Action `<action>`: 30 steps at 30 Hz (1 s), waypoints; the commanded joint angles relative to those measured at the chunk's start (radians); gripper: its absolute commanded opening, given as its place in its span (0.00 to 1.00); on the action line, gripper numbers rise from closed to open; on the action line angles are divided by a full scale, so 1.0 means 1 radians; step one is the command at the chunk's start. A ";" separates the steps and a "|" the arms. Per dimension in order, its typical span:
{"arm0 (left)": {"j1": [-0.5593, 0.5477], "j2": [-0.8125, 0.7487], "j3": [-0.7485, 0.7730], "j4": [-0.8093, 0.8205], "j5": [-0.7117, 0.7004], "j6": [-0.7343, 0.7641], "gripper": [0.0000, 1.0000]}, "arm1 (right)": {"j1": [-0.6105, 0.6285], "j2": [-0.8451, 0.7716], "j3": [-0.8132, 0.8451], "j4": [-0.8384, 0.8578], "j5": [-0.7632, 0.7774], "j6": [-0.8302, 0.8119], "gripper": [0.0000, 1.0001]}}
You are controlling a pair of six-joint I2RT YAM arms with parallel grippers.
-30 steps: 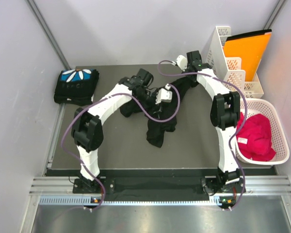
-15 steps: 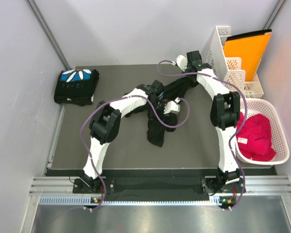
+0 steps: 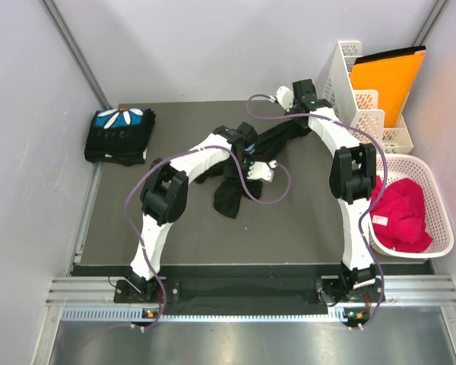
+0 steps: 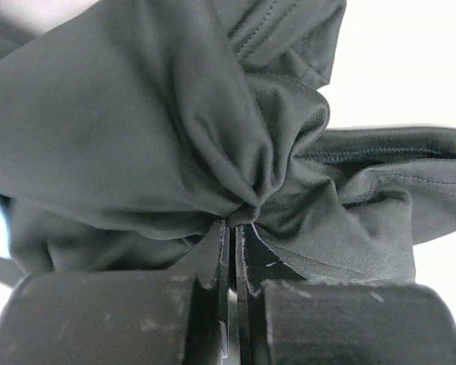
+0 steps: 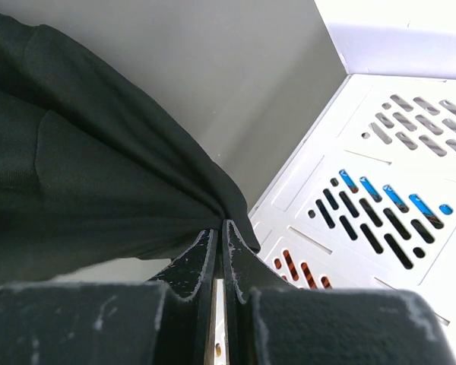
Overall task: Fold and stack the t-shirts
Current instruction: Flatten the tshirt out
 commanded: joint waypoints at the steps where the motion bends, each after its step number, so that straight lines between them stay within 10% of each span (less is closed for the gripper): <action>1: 0.082 -0.080 0.020 -0.126 -0.207 0.106 0.00 | -0.005 -0.045 0.044 0.035 0.003 -0.014 0.00; 26: 0.489 -0.072 -0.130 0.492 -0.424 0.293 0.00 | 0.050 -0.367 -0.395 -0.013 -0.172 0.020 0.00; 30: 0.484 -0.104 -0.138 0.487 -0.353 0.267 0.57 | 0.052 -0.361 -0.403 -0.040 -0.186 0.018 0.00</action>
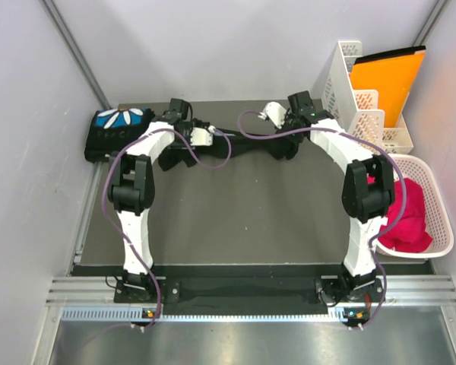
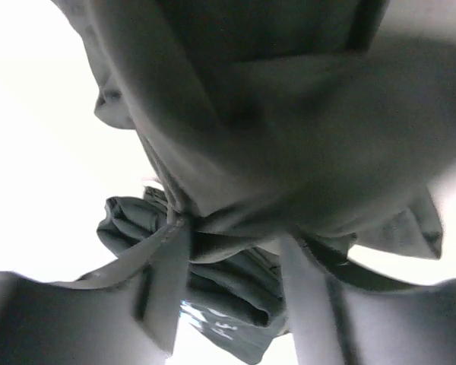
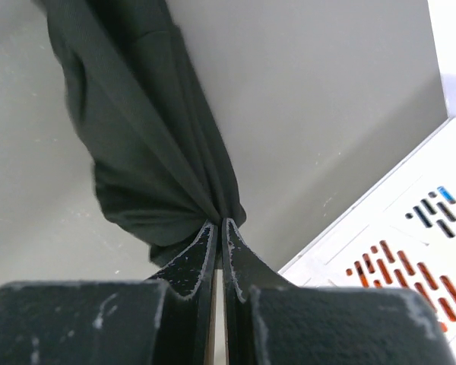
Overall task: Fold and stack the t-shirts
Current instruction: Flatten the tshirt out
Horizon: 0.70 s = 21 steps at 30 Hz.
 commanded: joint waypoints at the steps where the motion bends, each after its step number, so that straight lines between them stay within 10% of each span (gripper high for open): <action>1: 0.023 -0.048 -0.013 0.078 -0.003 -0.010 0.68 | -0.024 -0.040 -0.019 -0.036 0.034 -0.003 0.00; 4: 0.020 -0.090 -0.018 0.075 0.011 -0.013 0.84 | -0.021 -0.026 -0.018 -0.056 0.031 -0.029 0.04; 12: 0.017 -0.215 -0.089 0.128 0.065 -0.033 0.83 | -0.012 0.034 0.027 -0.064 0.053 -0.030 0.43; 21: -0.030 -0.373 -0.170 0.005 0.271 -0.132 0.80 | 0.000 -0.032 0.018 -0.194 -0.136 -0.129 0.42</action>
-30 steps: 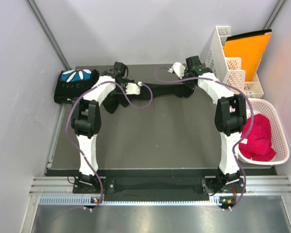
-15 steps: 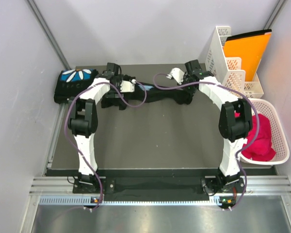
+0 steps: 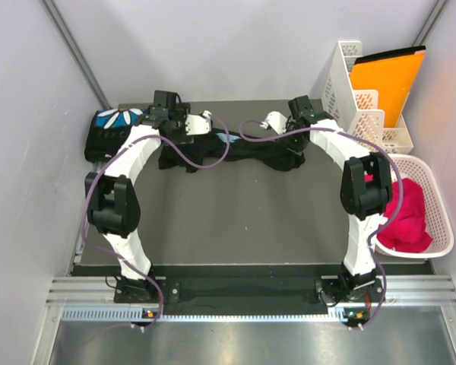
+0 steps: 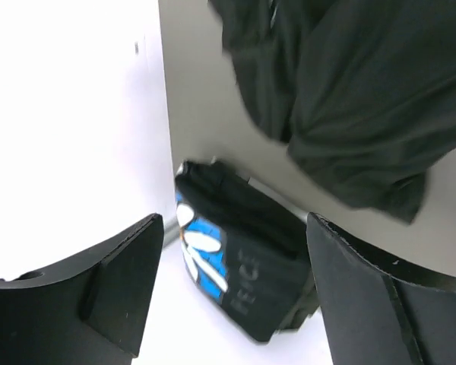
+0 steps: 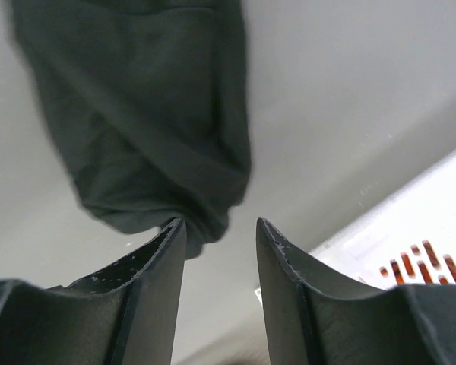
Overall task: Fold and stack the t-shirts
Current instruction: Flatten the tshirt out
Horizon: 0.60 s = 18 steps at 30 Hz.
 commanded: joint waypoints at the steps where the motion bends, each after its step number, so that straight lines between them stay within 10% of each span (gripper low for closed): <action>1: -0.030 -0.094 -0.074 -0.085 0.171 -0.049 0.80 | 0.014 -0.080 0.001 -0.103 -0.151 -0.088 0.42; 18: -0.142 -0.054 -0.283 -0.015 0.167 -0.032 0.75 | 0.042 -0.128 -0.151 -0.194 -0.324 -0.229 0.39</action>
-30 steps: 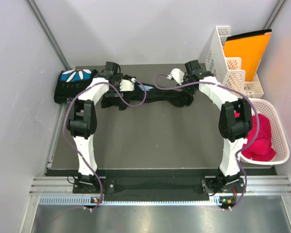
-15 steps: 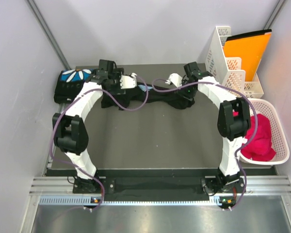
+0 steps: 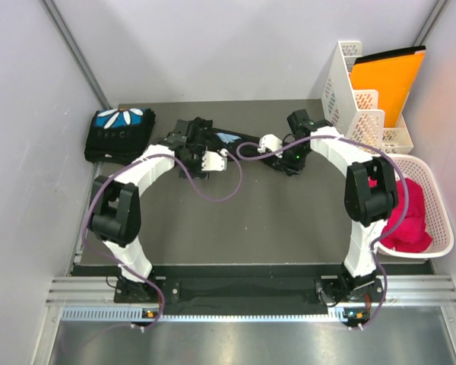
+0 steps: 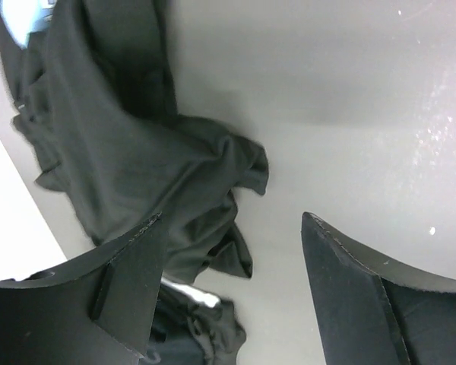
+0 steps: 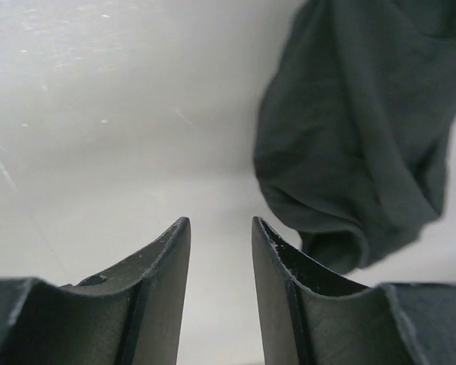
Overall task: Fold and stack the t-shirts
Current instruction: Flatten the tshirt out
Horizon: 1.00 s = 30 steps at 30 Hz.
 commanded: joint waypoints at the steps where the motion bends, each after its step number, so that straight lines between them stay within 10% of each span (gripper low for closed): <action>1: -0.012 0.063 0.024 0.058 0.016 -0.013 0.75 | 0.023 -0.037 -0.015 -0.004 -0.052 -0.028 0.39; 22: -0.018 0.179 0.054 0.178 -0.082 -0.047 0.66 | 0.035 0.178 0.112 0.139 0.043 0.049 0.40; 30: -0.015 0.191 0.052 0.170 -0.095 -0.062 0.00 | 0.033 0.202 0.129 0.174 0.083 0.066 0.28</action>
